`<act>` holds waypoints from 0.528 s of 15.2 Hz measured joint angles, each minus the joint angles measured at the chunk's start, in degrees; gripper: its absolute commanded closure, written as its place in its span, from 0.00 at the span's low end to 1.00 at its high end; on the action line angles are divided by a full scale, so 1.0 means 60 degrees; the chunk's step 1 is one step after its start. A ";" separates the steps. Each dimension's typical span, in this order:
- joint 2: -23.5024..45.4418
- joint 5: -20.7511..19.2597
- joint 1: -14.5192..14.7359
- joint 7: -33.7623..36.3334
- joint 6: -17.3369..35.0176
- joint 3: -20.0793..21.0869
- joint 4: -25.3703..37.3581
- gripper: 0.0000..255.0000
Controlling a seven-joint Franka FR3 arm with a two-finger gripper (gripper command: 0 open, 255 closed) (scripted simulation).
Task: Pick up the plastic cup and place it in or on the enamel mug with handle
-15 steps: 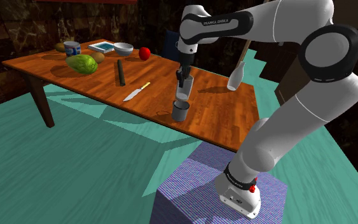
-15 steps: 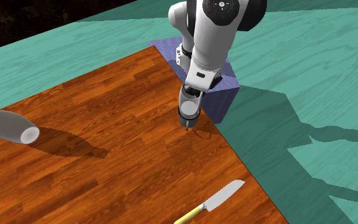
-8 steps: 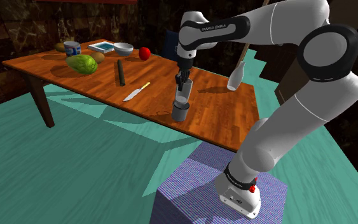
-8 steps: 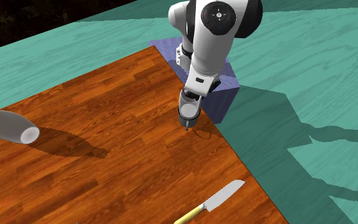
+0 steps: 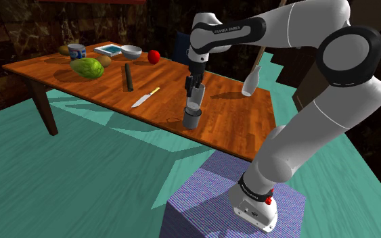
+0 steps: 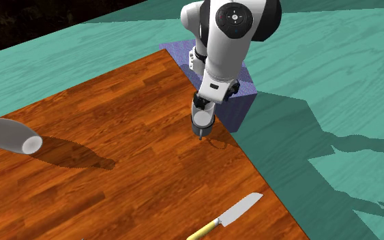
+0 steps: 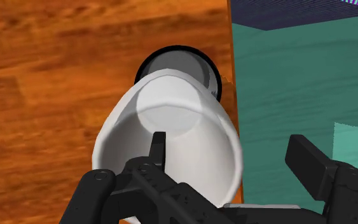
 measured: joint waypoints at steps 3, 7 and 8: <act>0.0030 0.0014 0.0008 0.0000 -0.0166 0.0007 0.0195 0.00; 0.0000 0.0023 0.0010 -0.0037 -0.1062 0.0014 0.1076 0.00; -0.0038 0.0020 0.0017 -0.0014 -0.1139 0.0031 0.1109 0.00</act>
